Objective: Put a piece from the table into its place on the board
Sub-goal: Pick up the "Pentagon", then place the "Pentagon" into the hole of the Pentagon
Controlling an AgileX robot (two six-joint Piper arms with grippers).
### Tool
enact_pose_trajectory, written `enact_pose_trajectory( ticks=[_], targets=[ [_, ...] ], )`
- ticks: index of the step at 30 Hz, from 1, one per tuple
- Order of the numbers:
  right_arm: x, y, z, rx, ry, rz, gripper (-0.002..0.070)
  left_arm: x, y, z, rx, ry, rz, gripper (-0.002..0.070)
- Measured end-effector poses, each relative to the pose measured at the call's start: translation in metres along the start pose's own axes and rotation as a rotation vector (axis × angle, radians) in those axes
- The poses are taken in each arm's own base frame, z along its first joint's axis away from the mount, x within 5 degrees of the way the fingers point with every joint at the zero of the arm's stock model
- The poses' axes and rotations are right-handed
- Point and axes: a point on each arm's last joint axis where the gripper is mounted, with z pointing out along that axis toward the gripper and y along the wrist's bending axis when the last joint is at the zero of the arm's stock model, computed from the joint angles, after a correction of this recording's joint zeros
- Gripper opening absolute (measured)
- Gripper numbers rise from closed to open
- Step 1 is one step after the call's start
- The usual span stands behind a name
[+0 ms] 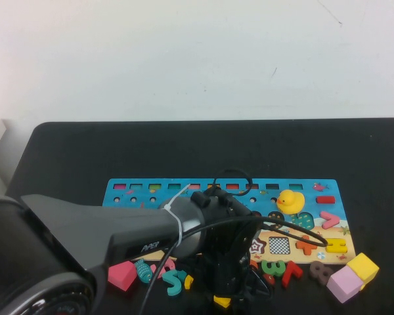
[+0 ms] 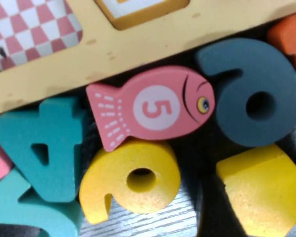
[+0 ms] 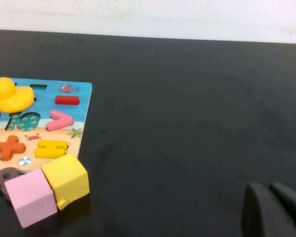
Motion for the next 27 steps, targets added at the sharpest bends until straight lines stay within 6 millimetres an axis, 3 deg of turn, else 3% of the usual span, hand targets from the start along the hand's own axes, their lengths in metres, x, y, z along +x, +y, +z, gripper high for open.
enact_pose_trajectory(
  ticks=[8, 16, 20, 27],
  targets=[
    [0.000, 0.000, 0.000, 0.000, 0.000, 0.000, 0.0019, 0.002, 0.000, -0.003, -0.004, 0.012, 0.047, 0.0313],
    [0.000, 0.000, 0.000, 0.000, 0.000, 0.000, 0.0019, 0.005, 0.000, -0.043, -0.011, -0.018, 0.122, 0.0313],
    [0.000, 0.000, 0.000, 0.000, 0.000, -0.002, 0.0019, 0.000, 0.009, -0.059, -0.003, -0.056, 0.109, 0.0313],
    [0.000, 0.000, 0.000, 0.000, 0.000, -0.002, 0.0019, -0.017, 0.041, -0.060, -0.011, -0.077, 0.049, 0.0313]
  ],
)
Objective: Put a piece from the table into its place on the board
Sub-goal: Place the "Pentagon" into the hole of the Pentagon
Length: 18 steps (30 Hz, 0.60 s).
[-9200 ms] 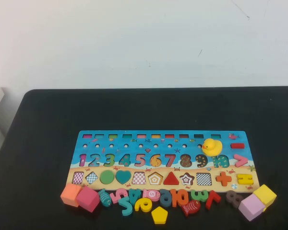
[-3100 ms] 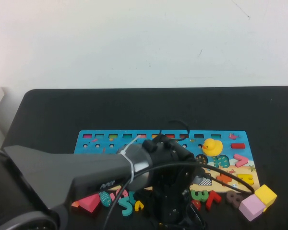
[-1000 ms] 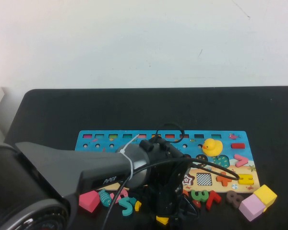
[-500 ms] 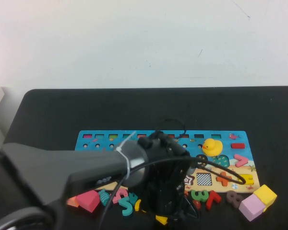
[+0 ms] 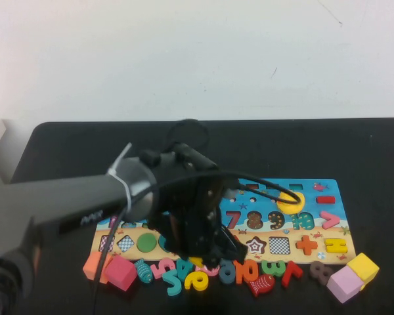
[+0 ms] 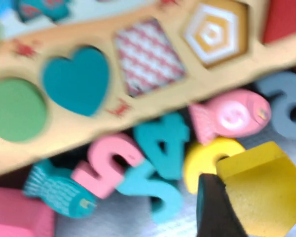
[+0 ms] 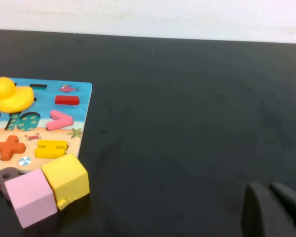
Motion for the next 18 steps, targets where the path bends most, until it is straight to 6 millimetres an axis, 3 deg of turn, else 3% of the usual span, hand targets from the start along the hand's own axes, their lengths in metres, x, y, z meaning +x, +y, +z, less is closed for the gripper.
enact_pose_trajectory(
  ticks=[4, 11, 18],
  targets=[
    [0.000, 0.000, 0.000, 0.000, 0.000, 0.000, 0.0019, -0.013, 0.007, -0.005, 0.009, -0.035, 0.027, 0.0313],
    [0.000, 0.000, 0.000, 0.000, 0.000, 0.000, 0.0019, -0.042, -0.002, -0.011, 0.037, -0.107, 0.088, 0.0313],
    [0.000, 0.000, 0.000, 0.000, 0.000, 0.000, 0.0019, -0.054, -0.008, 0.023, 0.007, 0.028, 0.125, 0.0313]
  ],
)
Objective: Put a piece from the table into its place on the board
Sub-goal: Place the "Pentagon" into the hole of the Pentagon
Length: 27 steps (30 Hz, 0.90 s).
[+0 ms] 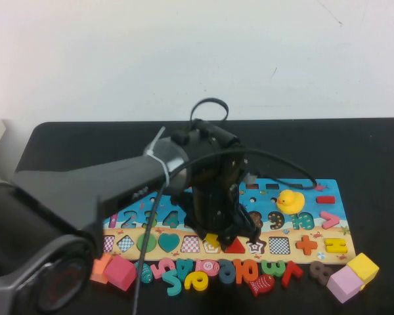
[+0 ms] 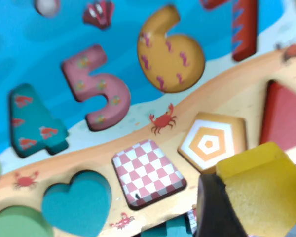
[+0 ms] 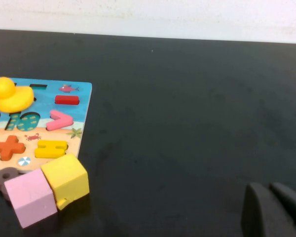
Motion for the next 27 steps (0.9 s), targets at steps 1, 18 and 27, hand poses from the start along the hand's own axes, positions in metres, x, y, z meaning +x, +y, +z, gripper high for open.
enact_pose_trajectory(
  ticks=[1, 18, 27],
  targets=[
    [0.000, 0.000, 0.000, 0.000, 0.000, 0.000, 0.0019, 0.000, 0.000, 0.005, -0.001, 0.020, 0.002, 0.0313],
    [0.000, 0.000, 0.000, 0.000, 0.000, 0.000, 0.0019, 0.001, -0.002, 0.028, 0.004, 0.060, 0.012, 0.0313],
    [0.000, 0.000, 0.000, 0.000, 0.000, 0.000, 0.0019, 0.001, 0.000, 0.028, -0.015, 0.062, 0.024, 0.0313]
  ],
)
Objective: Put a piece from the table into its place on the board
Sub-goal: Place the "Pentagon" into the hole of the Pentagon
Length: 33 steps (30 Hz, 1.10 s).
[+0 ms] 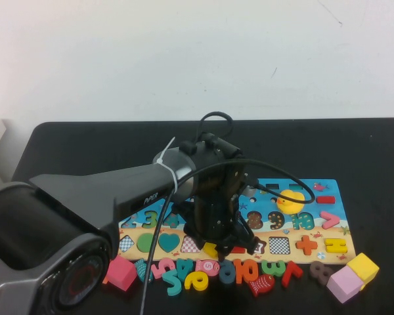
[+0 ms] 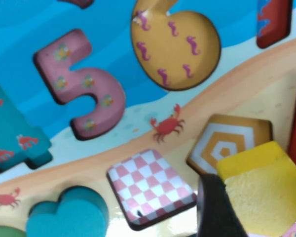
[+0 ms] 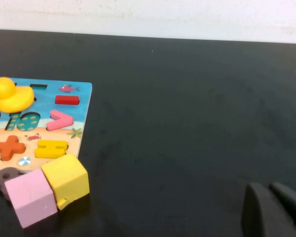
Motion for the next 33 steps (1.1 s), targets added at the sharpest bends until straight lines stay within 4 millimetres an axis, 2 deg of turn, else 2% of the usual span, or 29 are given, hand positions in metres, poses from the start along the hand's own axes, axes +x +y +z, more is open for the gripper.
enact_pose_trajectory(
  ticks=[15, 21, 25, 33],
  targets=[
    [0.0000, 0.0000, 0.0000, 0.000, 0.000, 0.000, 0.0019, -0.0026, 0.0011, 0.0011, -0.012, -0.028, -0.004, 0.0337],
    [0.0000, 0.0000, 0.0000, 0.000, 0.000, 0.000, 0.0018, -0.0031, 0.0016, 0.0011, -0.018, -0.033, -0.008, 0.0428],
    [0.0000, 0.0000, 0.0000, 0.000, 0.000, 0.000, 0.0019, -0.0032, 0.0016, 0.0011, -0.018, -0.033, -0.008, 0.0464],
    [0.0000, 0.0000, 0.0000, 0.000, 0.000, 0.000, 0.0019, 0.0006, 0.0060, -0.0065, -0.063, -0.001, 0.018, 0.0447]
  ],
)
